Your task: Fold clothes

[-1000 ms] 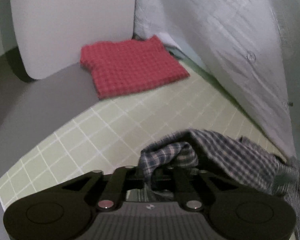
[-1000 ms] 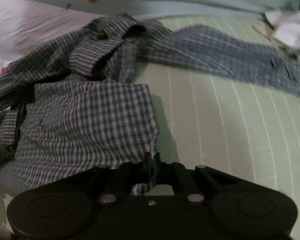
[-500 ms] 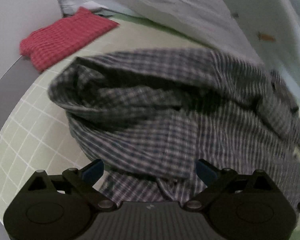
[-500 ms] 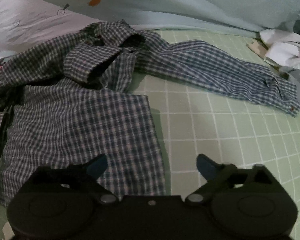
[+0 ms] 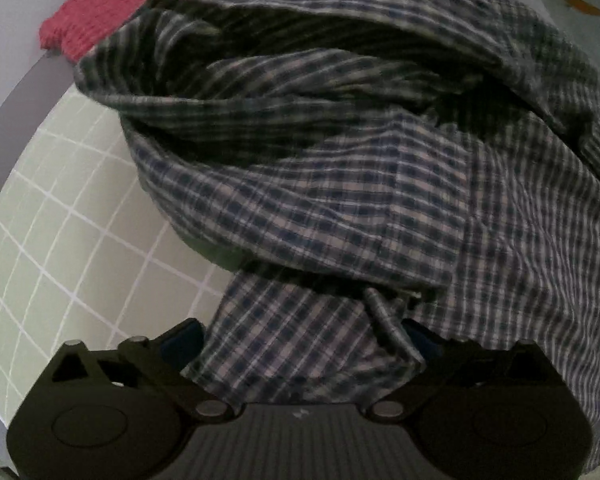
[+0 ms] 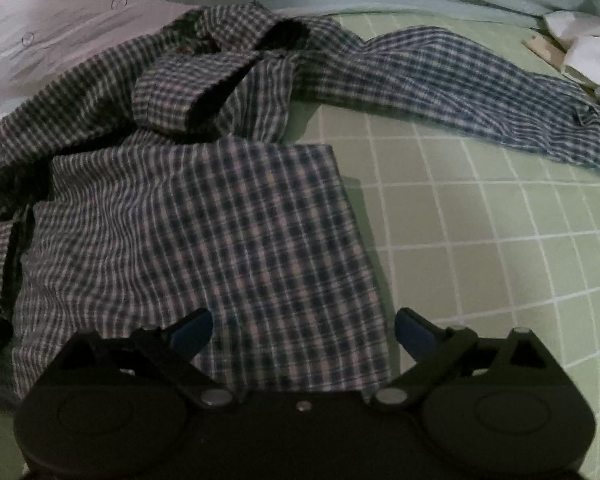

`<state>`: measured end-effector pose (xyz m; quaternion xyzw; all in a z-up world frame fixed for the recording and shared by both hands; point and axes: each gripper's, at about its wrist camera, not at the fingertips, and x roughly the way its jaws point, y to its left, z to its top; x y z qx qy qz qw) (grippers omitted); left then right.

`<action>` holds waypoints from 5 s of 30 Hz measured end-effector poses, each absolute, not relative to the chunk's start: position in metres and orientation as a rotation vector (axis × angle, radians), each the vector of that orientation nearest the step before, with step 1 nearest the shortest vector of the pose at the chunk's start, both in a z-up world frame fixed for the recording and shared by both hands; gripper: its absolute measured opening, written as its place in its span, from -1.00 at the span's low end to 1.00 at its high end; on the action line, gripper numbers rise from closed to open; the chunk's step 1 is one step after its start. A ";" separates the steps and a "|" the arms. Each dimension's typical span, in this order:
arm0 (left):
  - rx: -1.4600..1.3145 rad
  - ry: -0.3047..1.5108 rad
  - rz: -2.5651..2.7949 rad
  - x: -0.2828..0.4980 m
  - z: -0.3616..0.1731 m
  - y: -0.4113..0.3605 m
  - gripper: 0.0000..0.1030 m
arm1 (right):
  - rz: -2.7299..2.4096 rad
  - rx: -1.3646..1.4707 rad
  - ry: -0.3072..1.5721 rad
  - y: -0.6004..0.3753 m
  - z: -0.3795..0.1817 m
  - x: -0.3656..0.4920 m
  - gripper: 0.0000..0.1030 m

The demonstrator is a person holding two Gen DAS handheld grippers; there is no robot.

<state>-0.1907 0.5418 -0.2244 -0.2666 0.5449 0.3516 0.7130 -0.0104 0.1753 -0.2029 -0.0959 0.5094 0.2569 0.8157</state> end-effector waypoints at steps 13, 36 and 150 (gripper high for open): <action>-0.579 1.155 0.767 -0.207 -0.217 0.523 0.46 | 0.626 -0.331 1.026 0.181 -0.202 -0.027 -0.87; -0.731 1.115 0.614 -0.296 -0.196 0.398 -0.73 | 0.534 -0.298 1.052 0.082 -0.193 -0.099 -0.92; -0.767 0.827 0.885 -0.327 -0.204 0.730 0.07 | 0.465 -0.315 0.524 0.543 -0.068 0.087 -0.02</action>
